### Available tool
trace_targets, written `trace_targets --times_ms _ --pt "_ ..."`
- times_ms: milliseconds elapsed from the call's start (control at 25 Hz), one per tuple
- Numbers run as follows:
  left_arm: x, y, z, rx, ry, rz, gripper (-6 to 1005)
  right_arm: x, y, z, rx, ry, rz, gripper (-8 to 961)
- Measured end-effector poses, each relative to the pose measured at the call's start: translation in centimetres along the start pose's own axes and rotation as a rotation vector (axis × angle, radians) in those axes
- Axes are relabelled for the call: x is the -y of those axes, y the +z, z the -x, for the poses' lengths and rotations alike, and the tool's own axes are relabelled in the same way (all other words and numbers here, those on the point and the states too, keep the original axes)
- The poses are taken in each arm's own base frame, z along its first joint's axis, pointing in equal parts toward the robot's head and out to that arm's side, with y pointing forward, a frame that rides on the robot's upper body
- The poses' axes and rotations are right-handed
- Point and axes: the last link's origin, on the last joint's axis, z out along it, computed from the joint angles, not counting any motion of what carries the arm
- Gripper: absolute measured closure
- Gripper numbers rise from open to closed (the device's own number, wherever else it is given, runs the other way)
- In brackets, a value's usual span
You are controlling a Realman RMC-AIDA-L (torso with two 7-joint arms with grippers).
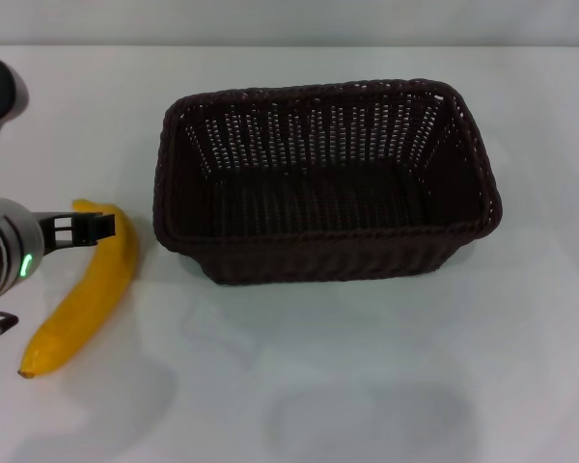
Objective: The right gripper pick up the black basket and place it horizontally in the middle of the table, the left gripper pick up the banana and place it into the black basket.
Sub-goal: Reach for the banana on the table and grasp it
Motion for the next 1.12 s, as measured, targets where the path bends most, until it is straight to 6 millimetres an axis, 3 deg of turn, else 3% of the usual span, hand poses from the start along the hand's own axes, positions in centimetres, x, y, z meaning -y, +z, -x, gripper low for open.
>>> trace_targets --times_ms 640,1120 --pt "0.1 3.6 1.2 -0.004 -0.006 0.010 186 -0.2 -0.5 -0.4 0.000 0.010 0.013 113" --pt "0.3 4.1 0.1 -0.041 0.001 0.011 188 -0.3 -0.4 -0.3 0.001 0.012 0.016 114"
